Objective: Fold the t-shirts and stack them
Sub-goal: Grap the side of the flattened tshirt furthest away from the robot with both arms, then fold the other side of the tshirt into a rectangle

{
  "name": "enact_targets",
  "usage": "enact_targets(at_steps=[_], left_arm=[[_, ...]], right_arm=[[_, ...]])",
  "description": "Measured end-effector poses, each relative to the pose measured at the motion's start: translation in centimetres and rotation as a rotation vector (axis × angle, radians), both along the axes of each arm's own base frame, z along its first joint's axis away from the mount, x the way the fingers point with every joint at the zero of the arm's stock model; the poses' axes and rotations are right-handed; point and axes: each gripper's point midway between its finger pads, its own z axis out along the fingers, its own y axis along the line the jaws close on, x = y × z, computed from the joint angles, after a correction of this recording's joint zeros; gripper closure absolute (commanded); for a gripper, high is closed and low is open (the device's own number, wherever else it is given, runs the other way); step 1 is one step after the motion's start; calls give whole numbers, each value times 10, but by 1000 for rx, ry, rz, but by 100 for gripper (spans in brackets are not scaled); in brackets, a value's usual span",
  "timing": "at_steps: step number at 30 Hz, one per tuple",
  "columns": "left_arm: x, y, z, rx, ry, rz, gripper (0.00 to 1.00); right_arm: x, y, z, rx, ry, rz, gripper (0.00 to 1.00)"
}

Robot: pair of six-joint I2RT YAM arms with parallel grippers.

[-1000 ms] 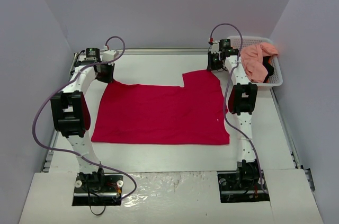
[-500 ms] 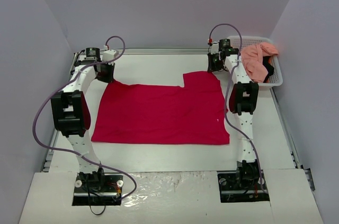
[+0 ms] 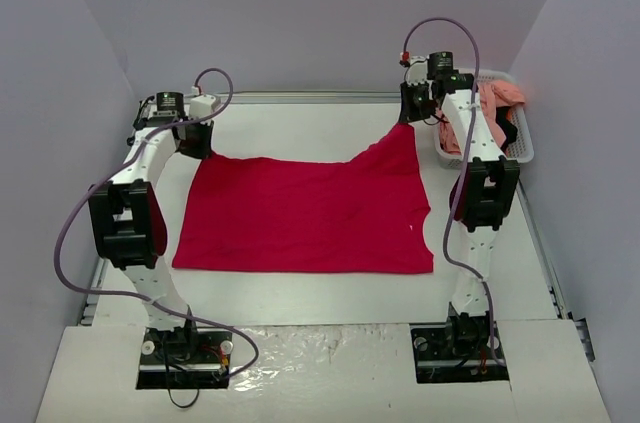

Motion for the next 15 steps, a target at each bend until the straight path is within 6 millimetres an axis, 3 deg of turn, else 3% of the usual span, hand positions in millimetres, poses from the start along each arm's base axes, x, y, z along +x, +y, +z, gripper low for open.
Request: enact_targets(at_steps=[5, 15], left_arm=[[-18, 9, 14, -2, -28, 17, 98], [-61, 16, 16, -12, -36, 7, 98]], right_arm=[[-27, 1, 22, 7, 10, 29, 100], [-104, 0, 10, 5, 159, 82, 100]])
